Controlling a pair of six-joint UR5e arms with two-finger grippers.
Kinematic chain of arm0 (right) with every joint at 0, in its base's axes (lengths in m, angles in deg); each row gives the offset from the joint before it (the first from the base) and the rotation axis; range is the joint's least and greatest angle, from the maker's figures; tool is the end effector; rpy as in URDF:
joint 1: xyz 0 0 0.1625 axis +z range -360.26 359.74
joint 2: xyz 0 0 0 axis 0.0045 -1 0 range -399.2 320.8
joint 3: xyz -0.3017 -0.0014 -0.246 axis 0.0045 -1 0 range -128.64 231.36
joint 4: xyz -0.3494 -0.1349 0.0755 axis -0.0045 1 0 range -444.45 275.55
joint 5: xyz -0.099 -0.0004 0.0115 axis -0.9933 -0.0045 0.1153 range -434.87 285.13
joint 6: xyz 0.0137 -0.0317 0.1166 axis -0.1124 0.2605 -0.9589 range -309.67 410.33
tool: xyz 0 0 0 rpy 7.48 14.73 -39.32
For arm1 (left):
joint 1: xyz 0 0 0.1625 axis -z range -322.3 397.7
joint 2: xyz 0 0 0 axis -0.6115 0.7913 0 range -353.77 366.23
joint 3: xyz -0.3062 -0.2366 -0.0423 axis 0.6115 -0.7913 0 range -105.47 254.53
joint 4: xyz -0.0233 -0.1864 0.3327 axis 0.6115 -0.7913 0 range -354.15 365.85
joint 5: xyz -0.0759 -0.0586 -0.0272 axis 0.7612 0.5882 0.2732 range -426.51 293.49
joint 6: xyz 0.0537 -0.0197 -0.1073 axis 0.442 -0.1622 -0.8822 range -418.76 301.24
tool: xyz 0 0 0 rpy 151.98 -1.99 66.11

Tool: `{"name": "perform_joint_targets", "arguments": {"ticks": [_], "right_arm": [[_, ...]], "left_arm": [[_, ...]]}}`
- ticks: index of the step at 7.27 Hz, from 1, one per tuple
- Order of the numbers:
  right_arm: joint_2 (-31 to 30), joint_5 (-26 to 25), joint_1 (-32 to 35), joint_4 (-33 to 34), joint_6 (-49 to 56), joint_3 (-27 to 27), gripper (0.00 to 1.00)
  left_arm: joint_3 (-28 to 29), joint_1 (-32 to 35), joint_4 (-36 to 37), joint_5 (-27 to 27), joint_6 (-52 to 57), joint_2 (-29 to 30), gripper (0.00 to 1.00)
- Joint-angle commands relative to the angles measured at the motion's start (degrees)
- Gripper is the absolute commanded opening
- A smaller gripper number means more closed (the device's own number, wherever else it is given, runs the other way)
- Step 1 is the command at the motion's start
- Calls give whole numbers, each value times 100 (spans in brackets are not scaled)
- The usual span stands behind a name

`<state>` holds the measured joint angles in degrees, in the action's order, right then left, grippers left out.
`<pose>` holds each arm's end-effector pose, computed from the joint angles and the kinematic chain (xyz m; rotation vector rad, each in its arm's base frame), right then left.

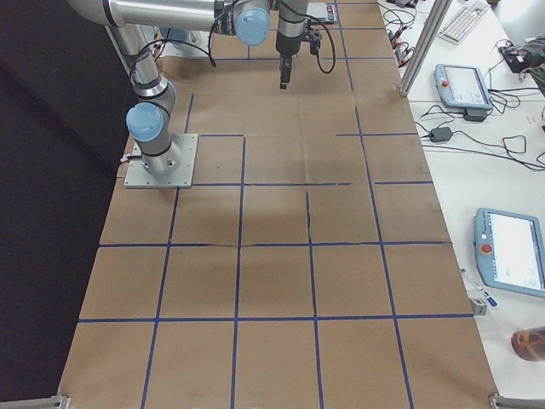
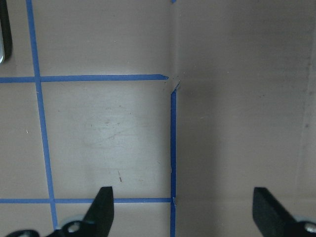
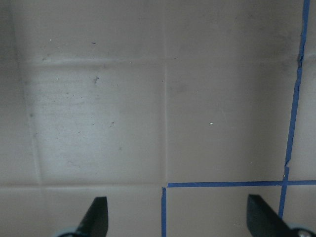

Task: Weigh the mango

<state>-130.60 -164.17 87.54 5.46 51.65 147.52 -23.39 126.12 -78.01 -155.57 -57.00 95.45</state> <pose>0.1179 -0.4412 0.3925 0.0249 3.1240 0.1314 -0.1229 -0.4511 0.3839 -0.0048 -3.1247 -0.0263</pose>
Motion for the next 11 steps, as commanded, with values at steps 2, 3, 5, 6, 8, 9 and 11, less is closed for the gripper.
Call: {"name": "perform_joint_targets", "arguments": {"ticks": [2,3,5,6,8,9,11], "right_arm": [[0,0,0,0,0,0,100],[0,0,0,0,0,0,100],[0,0,0,0,0,0,100],[0,0,0,0,0,0,100],[0,0,0,0,0,0,100],[0,0,0,0,0,0,100],[0,0,0,0,0,0,100]], "left_arm": [[2,-10,0,3,-9,0,100],[2,-10,0,3,-9,0,100],[-7,-18,0,3,-9,0,100],[-16,-27,9,12,-9,-9,100],[-16,-115,18,21,9,-18,100],[-25,-124,18,21,17,-26,100],[-25,-281,18,21,52,-26,100]]}}
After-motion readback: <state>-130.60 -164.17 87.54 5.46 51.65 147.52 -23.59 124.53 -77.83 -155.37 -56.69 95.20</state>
